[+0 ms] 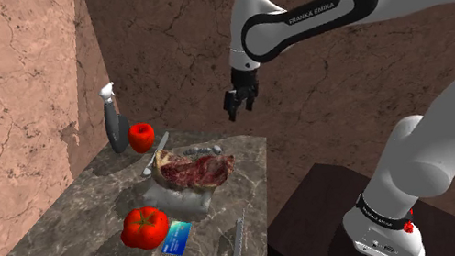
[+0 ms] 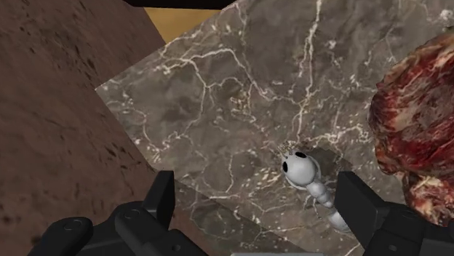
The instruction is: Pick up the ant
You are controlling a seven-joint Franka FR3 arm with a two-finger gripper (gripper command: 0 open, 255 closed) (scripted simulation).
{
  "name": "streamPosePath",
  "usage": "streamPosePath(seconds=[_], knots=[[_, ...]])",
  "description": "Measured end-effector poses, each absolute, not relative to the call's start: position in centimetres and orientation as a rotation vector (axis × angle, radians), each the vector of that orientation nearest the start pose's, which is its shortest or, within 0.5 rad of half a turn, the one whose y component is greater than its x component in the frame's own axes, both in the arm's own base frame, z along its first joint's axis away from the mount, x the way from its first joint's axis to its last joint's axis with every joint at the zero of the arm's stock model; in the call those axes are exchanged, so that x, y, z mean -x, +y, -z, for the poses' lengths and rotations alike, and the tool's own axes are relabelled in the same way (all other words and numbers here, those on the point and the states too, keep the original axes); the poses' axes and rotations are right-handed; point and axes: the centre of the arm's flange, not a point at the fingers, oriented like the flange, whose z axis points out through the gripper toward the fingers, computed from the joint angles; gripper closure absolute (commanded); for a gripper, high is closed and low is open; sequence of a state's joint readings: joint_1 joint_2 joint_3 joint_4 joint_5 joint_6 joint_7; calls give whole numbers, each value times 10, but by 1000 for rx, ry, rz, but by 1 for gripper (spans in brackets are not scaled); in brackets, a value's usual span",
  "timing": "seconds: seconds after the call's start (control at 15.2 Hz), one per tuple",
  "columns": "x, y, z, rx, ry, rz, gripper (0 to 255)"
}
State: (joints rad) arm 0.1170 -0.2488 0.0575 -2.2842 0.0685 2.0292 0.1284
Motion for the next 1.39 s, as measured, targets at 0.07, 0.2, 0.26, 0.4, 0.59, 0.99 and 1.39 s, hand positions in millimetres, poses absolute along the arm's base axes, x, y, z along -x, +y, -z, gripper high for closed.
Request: streamPosePath(seconds=[0.07, 0.2, 0.26, 0.4, 0.59, 0.99, 1.39], knots=[[-471, 92, -448, 3089, -32, -26, 0], [-488, 104, -429, 3077, -52, -37, 0], [-495, 111, -422, 3070, -62, -43, 0], [-506, 127, -409, 3057, -83, -56, 0], [-532, 152, -385, 3037, -113, -72, 0], [-557, 181, -348, 3011, -148, -93, 0], [-559, 181, -321, 3011, -149, -94, 255]])
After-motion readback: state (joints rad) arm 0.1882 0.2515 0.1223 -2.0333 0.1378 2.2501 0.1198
